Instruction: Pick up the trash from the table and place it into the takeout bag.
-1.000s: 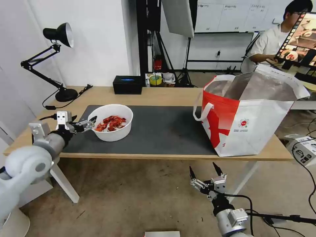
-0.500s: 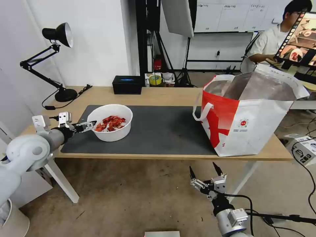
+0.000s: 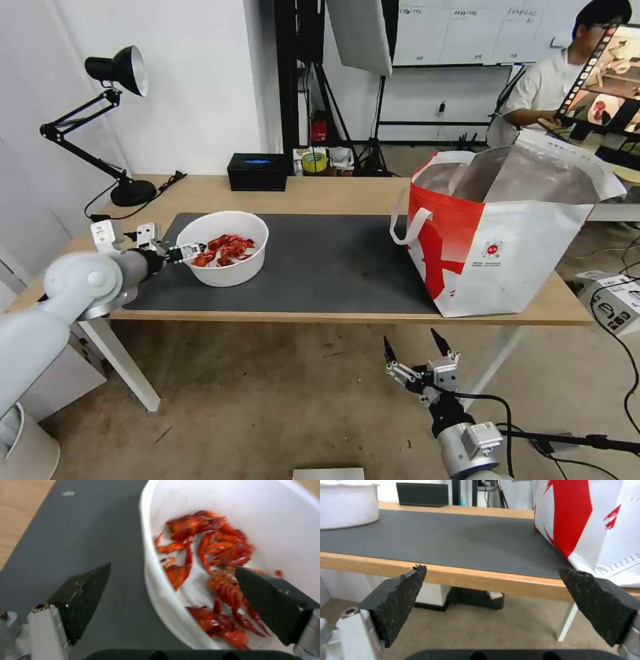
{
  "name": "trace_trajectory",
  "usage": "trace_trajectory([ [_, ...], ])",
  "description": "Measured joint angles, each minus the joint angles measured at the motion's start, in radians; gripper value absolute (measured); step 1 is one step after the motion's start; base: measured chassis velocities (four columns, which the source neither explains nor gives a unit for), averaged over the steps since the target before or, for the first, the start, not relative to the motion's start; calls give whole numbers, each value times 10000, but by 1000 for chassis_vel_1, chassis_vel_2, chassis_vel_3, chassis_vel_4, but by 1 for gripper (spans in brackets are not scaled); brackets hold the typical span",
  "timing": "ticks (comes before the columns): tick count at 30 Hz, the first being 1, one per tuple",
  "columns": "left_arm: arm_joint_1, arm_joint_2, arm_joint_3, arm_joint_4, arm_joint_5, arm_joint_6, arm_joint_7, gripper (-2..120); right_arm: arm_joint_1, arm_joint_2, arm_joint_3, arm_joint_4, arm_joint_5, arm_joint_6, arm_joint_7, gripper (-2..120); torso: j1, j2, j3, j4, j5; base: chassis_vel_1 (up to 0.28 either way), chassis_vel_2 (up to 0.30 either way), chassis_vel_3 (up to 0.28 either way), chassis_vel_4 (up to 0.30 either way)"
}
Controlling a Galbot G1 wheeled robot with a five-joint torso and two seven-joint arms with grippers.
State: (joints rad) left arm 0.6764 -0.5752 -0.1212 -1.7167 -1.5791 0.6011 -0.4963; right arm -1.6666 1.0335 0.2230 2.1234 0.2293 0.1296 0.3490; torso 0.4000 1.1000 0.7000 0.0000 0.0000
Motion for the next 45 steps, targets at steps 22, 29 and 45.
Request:
trace_trajectory([
  [22, -797, -336, 761, 270, -542, 437, -1767, 65, 0, 0, 0, 0, 0, 0, 0, 100, 0, 0, 0, 0, 0, 0, 0, 0, 0],
  [29, -752, -270, 762, 143, -534, 328, -1767, 43, 0, 1, 0, 0, 0, 0, 0, 100, 0, 0, 0, 0, 0, 0, 0, 0, 0],
  [45, -399, -243, 518, -163, -453, 79, -1807, 0, 0, 0, 1, 0, 0, 0, 1, 100, 0, 0, -1, 1, 0, 0, 0, 0, 0],
])
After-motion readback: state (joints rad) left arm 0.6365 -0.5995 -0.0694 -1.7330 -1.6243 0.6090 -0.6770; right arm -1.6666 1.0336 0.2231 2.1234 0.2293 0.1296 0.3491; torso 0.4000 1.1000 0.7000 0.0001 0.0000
